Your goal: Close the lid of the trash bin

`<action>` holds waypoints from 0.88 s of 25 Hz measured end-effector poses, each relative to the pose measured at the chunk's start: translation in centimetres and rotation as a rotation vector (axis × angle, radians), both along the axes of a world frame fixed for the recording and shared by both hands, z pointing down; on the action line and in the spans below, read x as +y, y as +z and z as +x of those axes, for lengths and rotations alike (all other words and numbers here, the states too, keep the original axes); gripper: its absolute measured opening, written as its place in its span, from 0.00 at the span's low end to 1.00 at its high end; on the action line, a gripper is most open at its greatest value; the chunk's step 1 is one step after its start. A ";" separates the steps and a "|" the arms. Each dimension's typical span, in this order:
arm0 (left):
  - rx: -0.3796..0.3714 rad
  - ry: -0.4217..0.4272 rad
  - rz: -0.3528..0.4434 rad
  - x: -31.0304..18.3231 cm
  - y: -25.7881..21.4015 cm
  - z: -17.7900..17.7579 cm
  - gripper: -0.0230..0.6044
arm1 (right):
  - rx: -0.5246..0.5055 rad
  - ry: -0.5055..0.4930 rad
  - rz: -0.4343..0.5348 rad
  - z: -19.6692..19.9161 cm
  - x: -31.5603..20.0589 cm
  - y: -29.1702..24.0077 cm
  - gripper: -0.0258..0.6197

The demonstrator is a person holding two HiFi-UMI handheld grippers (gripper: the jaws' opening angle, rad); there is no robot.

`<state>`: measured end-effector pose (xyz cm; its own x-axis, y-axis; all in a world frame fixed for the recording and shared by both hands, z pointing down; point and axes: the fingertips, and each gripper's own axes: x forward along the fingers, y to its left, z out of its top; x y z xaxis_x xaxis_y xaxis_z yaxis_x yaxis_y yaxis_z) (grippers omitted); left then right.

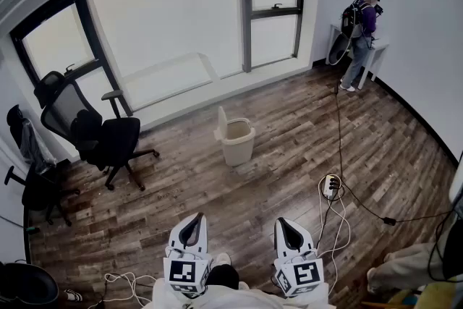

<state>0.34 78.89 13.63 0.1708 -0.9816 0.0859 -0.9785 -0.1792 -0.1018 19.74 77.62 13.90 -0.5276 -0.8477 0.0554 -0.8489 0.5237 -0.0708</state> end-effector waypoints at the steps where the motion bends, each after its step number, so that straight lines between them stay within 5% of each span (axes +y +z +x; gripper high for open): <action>1: 0.002 -0.003 -0.006 -0.7 0.0 -0.1 0.05 | -0.003 0.002 -0.003 0.0 -0.6 0.1 0.08; 14: 0.017 0.016 -0.018 -11.4 1.8 -2.8 0.05 | 0.008 0.023 -0.043 -2.1 -10.2 1.7 0.08; 22: 0.037 0.024 -0.029 -19.9 1.7 -7.8 0.05 | 0.022 0.016 -0.045 -7.6 -19.3 0.7 0.08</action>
<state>-7.42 58.94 15.29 0.1975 -0.9744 0.1071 -0.9770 -0.2045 -0.0598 12.11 58.37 14.58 -0.5126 -0.8522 0.1047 -0.8586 0.5071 -0.0754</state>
